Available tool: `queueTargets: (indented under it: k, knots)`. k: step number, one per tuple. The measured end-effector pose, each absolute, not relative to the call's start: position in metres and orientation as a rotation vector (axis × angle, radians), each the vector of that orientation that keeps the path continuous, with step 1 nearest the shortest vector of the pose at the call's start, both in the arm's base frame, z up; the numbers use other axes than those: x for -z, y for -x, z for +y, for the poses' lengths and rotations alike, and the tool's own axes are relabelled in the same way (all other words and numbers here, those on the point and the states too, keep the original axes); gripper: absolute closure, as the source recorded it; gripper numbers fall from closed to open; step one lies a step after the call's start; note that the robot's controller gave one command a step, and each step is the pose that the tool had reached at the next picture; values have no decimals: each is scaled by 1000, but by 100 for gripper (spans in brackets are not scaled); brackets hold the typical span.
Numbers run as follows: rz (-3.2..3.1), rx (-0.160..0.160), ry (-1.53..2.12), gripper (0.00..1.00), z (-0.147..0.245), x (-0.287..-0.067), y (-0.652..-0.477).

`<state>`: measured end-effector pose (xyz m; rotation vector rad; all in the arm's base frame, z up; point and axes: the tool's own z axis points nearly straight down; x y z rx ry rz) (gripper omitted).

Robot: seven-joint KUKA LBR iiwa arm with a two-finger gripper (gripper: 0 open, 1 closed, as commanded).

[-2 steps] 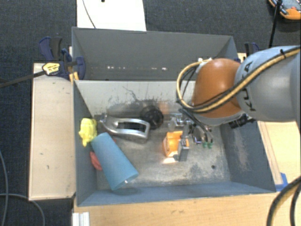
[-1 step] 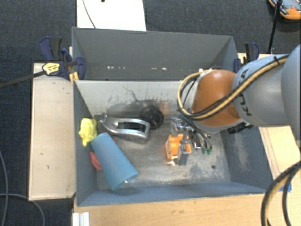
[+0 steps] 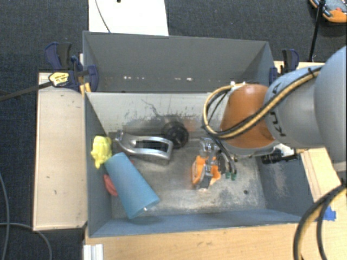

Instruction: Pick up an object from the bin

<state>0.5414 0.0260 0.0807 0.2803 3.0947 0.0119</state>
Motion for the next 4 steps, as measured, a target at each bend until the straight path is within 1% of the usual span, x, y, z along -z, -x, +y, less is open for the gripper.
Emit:
queueTargets:
  k: [1, 2, 3, 4]
  knots:
    - [3095, -12, -281, 100, 26, -81, -541]
    - [3112, 0, -225, 100, 31, -80, -547]
    - [3137, 0, -195, 100, 30, -124, -540]
    - [3135, 0, -190, 100, 23, -171, -549]
